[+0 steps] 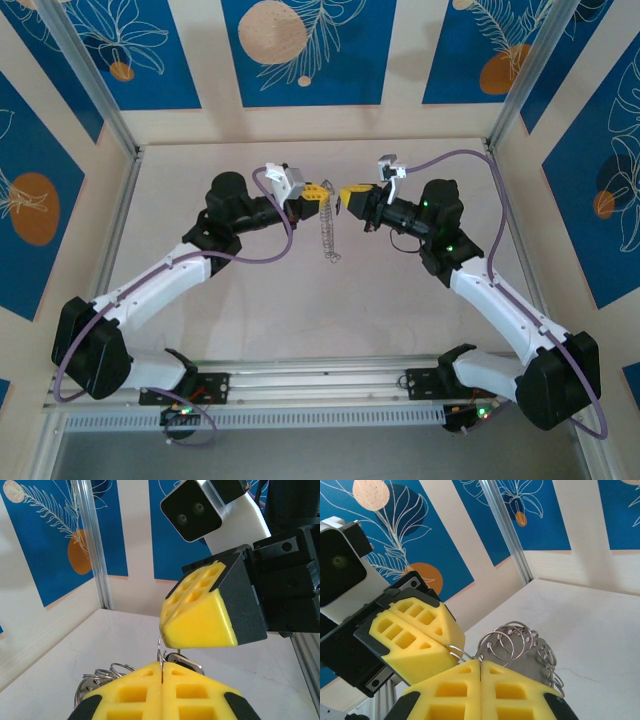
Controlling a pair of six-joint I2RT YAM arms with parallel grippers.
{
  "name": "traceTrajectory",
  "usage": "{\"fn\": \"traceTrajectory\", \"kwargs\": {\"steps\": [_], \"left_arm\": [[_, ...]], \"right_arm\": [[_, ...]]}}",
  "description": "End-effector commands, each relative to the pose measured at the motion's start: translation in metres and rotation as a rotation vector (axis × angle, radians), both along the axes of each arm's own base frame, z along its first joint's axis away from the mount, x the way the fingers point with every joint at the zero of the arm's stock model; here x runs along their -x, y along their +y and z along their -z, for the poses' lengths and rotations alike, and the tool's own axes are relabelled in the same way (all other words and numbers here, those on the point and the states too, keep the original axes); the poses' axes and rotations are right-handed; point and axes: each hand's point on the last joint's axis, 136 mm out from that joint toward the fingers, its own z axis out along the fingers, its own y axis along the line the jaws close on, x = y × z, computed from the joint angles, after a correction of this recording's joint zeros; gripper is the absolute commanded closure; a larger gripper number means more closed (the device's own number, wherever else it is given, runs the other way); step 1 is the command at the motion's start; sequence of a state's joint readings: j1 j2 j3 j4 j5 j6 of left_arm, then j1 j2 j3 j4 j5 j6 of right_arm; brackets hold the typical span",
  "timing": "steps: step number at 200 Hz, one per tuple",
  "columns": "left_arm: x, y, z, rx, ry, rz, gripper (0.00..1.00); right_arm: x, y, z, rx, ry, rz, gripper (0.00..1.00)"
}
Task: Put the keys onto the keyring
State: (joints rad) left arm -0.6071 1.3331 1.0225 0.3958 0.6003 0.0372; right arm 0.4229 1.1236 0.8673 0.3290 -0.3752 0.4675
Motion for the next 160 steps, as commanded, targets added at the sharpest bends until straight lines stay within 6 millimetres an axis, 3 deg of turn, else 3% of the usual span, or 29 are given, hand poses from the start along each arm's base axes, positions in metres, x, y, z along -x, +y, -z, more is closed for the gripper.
{"fn": "traceTrajectory", "kwargs": {"steps": [1,29,52,79,103,128,160], "left_arm": [[0.008,-0.006,-0.028,0.047,-0.093,0.033,1.00],[0.007,-0.007,-0.029,0.059,-0.088,0.033,1.00],[0.007,-0.006,-0.032,0.079,-0.080,0.030,1.00],[0.006,-0.006,-0.036,0.108,-0.065,0.026,1.00],[0.005,-0.006,-0.041,0.150,-0.044,0.027,1.00],[0.003,-0.005,-0.045,0.201,-0.015,0.040,1.00],[-0.003,0.001,-0.055,0.314,0.053,0.083,1.00]], "right_arm": [[0.001,0.003,0.005,-0.004,0.023,-0.045,1.00],[0.006,0.013,0.008,0.006,0.059,-0.127,1.00],[-0.001,0.005,0.018,0.011,0.094,-0.087,1.00],[-0.015,-0.019,0.033,-0.028,0.172,-0.012,0.66],[-0.014,-0.035,0.035,-0.060,0.194,0.029,0.58],[-0.011,-0.046,0.022,-0.085,0.176,0.064,0.57],[-0.009,-0.051,-0.011,-0.140,0.119,0.076,0.57]]}}
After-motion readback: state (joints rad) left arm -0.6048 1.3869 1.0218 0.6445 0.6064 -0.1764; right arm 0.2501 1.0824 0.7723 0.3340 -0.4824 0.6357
